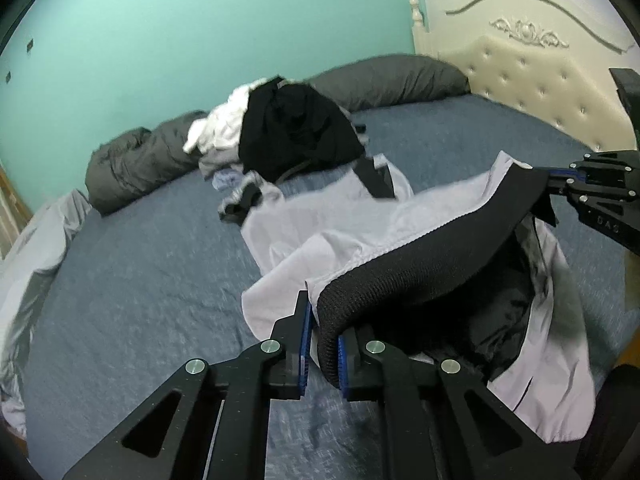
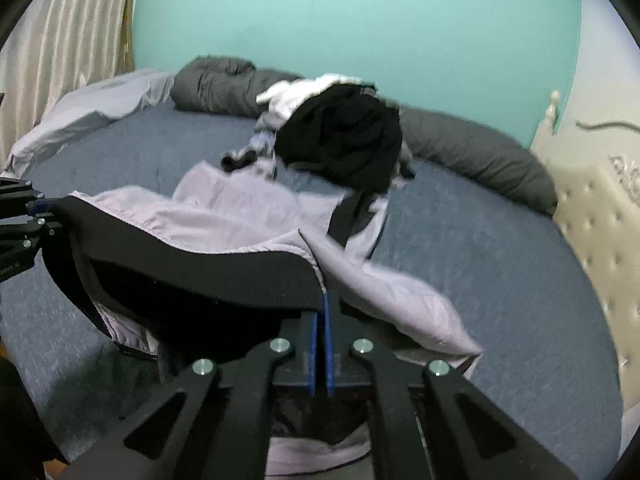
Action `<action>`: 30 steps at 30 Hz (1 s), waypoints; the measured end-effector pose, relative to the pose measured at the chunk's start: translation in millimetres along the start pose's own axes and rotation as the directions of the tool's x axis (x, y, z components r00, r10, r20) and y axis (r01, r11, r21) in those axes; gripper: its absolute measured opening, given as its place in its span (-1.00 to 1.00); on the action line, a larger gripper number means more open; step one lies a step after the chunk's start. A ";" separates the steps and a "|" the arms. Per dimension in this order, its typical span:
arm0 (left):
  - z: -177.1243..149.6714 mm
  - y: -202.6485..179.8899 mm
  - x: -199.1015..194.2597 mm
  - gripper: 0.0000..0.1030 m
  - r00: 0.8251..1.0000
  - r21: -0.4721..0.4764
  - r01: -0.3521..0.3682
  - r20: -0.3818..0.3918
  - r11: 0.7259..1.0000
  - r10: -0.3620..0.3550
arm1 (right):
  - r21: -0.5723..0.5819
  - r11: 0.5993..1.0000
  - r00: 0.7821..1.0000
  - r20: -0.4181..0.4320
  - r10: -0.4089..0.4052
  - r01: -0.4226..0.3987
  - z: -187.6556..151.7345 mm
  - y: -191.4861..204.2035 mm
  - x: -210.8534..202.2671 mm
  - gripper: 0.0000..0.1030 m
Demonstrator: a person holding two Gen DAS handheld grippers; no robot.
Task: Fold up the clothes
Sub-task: 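Hold the jacket hem with both grippers and lift it off the bed, then raise the jacket high with both grippers to let it hang open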
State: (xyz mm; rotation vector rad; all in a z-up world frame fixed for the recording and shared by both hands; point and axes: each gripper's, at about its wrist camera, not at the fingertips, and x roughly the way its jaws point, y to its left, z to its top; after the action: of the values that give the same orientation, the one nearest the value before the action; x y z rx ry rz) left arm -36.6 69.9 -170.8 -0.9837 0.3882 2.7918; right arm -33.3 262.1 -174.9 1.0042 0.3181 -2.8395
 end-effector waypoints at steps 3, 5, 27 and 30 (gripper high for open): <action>28.6 9.9 -25.0 -0.81 0.999 -0.013 -0.002 0.049 1.000 0.002 | 0.013 1.000 0.998 0.065 -0.011 0.011 29.4 -8.3 -28.5 -0.96; 52.3 17.2 -45.3 -0.82 0.996 -0.013 -0.012 0.089 1.000 0.013 | 0.011 1.000 0.994 0.109 -0.023 0.022 52.2 -13.5 -49.4 -0.96; 271.5 70.2 -288.9 -0.85 0.899 0.030 -0.168 0.415 0.985 0.141 | 0.006 0.994 0.860 0.500 -0.099 0.112 260.6 -53.1 -296.5 -0.96; 283.3 77.0 -312.5 -0.86 0.887 0.022 -0.180 0.436 0.983 0.152 | -0.007 0.993 0.841 0.532 -0.099 0.121 276.0 -51.3 -321.8 -0.96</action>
State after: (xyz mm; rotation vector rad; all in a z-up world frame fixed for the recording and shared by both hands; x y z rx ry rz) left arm 19.2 60.5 254.2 -0.3038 0.5086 3.0141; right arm 39.2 259.1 245.9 0.1600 0.3777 -3.0414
